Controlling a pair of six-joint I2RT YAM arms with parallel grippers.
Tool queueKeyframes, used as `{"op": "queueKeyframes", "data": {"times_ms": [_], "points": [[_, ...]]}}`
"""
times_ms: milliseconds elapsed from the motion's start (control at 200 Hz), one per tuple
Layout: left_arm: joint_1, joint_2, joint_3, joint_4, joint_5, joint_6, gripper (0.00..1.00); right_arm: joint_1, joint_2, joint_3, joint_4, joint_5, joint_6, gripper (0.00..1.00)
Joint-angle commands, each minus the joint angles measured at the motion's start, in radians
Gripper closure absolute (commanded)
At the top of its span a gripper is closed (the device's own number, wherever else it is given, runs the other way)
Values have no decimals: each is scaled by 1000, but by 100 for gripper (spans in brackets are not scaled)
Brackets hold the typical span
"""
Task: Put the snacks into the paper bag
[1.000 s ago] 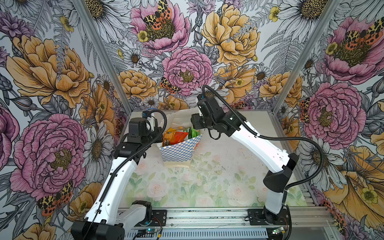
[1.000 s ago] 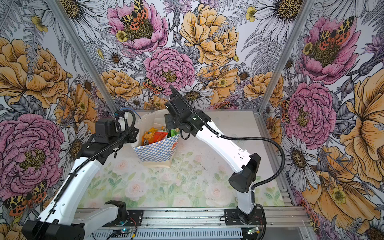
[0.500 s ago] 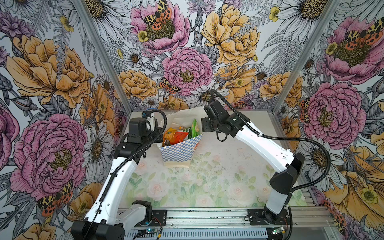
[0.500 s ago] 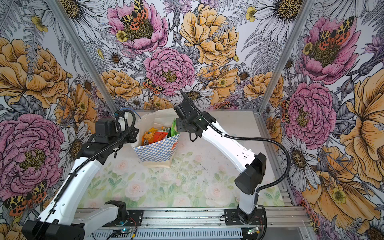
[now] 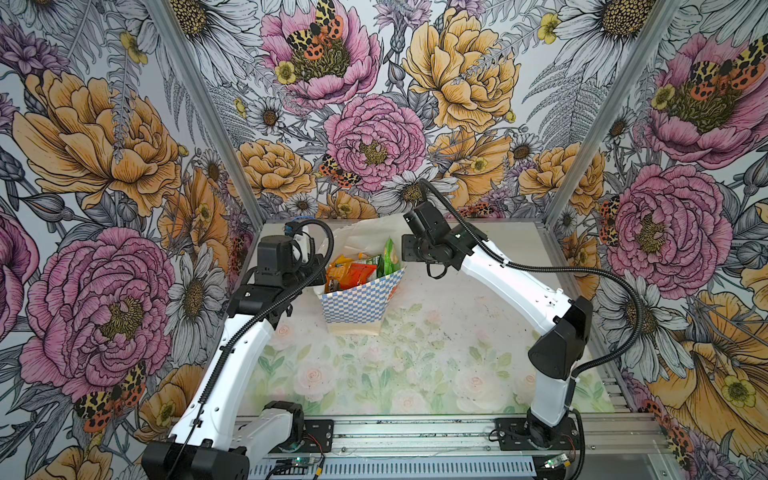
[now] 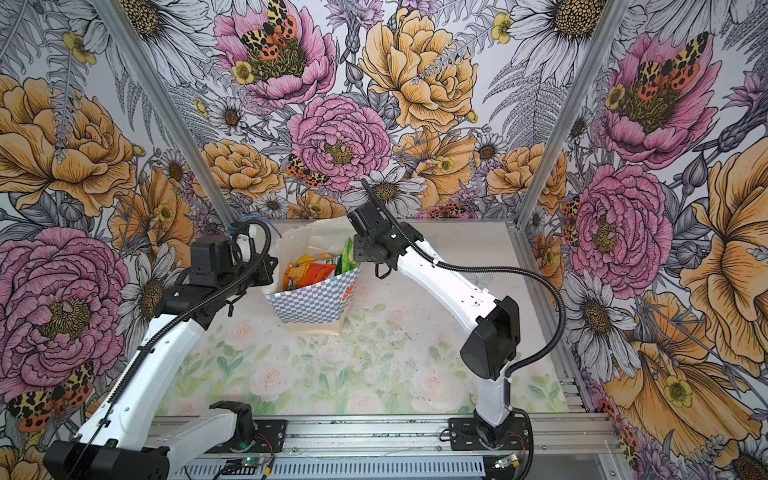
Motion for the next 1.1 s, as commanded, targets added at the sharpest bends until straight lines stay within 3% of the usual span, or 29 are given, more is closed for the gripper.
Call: {"op": "queueKeyframes", "data": {"times_ms": [0, 95, 190, 350, 535, 766, 916, 1096], "points": [[-8, -21, 16, 70, 0, 5, 100, -3, 26, 39, 13, 10, 8, 49], [-7, -20, 14, 70, 2, 3, 100, 2, 36, 42, 13, 17, 0, 63], [-8, -18, 16, 70, 6, 2, 100, 39, 35, 40, 11, 132, -16, 78], [-6, -11, 20, 61, -1, -4, 100, 64, 29, 58, 14, 142, -22, 100], [-38, 81, 108, -30, -42, -68, 100, 68, 6, 116, 18, 89, -53, 100], [-183, 178, 303, -162, -237, -130, 100, 67, -73, 131, 27, 34, -66, 100], [-260, 249, 392, -163, -275, -198, 100, 54, -148, 90, 37, 10, -63, 100], [-431, 346, 489, -148, -342, -242, 100, -15, -300, -49, 71, 4, -49, 100]]}}
